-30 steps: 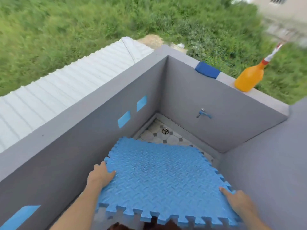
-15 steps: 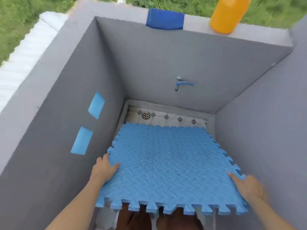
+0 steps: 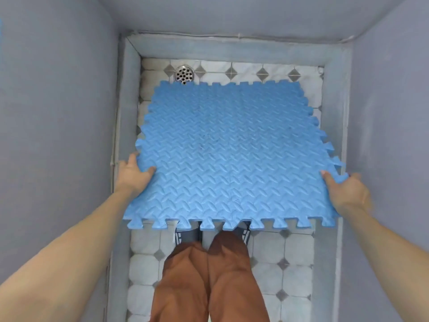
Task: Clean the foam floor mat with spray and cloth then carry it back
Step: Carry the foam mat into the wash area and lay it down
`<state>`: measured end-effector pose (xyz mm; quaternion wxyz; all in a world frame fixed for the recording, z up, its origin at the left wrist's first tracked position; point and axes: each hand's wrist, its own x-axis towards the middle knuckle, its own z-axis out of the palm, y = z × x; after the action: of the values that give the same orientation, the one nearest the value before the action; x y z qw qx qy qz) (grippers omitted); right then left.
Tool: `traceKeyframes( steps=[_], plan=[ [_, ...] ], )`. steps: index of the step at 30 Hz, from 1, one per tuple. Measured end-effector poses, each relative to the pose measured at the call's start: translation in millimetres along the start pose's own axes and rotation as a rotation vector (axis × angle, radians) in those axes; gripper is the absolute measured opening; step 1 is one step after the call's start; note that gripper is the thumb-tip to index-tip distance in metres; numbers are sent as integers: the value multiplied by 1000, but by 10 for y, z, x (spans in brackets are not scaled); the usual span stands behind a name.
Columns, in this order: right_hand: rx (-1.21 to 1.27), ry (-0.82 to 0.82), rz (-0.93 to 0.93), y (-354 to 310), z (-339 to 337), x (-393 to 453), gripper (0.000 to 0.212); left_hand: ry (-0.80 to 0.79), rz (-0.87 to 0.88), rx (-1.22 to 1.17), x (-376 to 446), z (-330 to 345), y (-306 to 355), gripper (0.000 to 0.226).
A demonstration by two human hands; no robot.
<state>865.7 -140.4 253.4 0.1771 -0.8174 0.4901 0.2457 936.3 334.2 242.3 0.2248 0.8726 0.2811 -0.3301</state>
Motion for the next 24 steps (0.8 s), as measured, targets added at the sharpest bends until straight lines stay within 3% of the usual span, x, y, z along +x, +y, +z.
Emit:
traceKeyframes(
  steps=[11,17,24],
  plan=[
    [115,-189,66,-115,948,820,69,-11,12,25,912,514,-65,74],
    [164,-233,60,-151,1378,1022,80,52,-25,-4,1347,663,-132,79],
    [107,-204,-40,-305,1290,706,71,15,72,26,1108,574,-11,84]
  ],
)
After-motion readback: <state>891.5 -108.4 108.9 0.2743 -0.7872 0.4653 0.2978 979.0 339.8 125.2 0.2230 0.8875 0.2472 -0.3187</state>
